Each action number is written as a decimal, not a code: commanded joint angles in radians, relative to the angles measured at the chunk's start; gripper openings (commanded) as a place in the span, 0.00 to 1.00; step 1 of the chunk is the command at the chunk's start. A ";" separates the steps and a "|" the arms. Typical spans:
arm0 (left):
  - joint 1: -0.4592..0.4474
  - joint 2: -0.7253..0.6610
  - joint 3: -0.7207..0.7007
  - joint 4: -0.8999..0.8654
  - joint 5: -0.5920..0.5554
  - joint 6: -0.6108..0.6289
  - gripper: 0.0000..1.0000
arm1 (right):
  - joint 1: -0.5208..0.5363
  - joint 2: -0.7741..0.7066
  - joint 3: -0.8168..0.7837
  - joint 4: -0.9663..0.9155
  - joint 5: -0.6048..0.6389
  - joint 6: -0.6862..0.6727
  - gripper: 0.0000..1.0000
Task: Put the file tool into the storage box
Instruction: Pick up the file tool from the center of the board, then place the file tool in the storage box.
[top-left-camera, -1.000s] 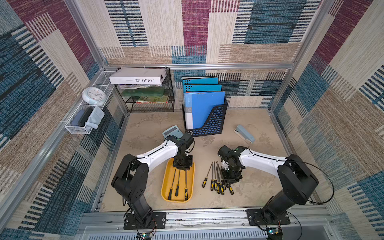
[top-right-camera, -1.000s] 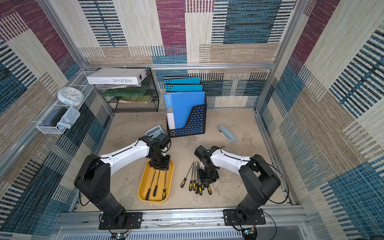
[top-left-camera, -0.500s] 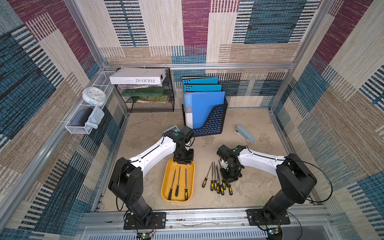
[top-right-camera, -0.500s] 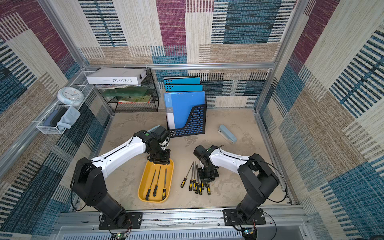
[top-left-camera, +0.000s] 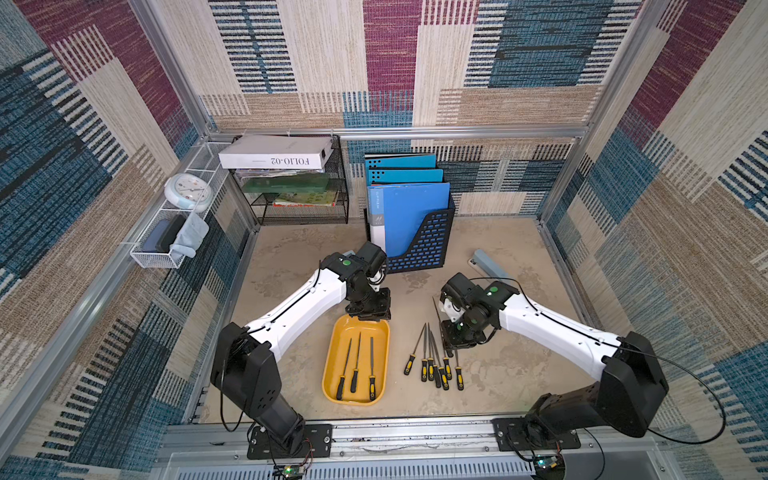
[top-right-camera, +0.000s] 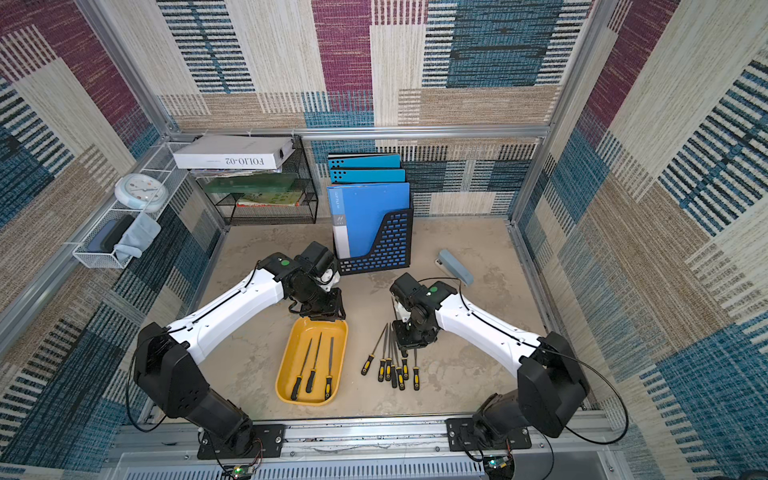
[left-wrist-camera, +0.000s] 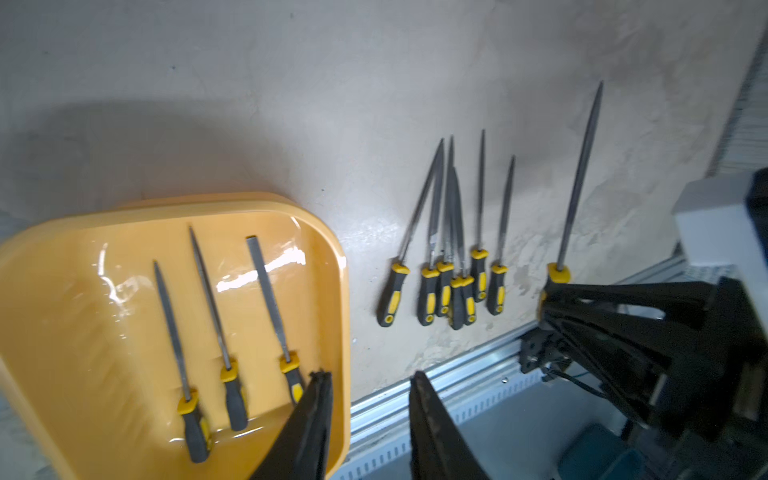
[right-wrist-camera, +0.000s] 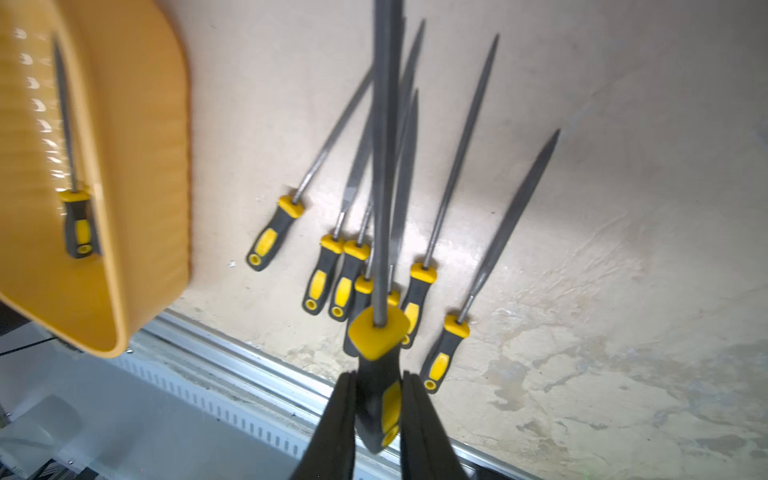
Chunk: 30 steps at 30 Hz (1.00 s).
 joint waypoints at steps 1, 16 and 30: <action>0.000 -0.020 -0.005 0.149 0.160 -0.139 0.40 | 0.010 -0.023 0.012 0.050 -0.074 0.033 0.15; -0.016 0.045 -0.062 0.330 0.153 -0.295 0.43 | 0.120 0.009 0.039 0.225 -0.150 0.172 0.15; -0.012 0.065 -0.073 0.241 0.025 -0.235 0.02 | 0.148 0.013 0.033 0.346 -0.246 0.247 0.15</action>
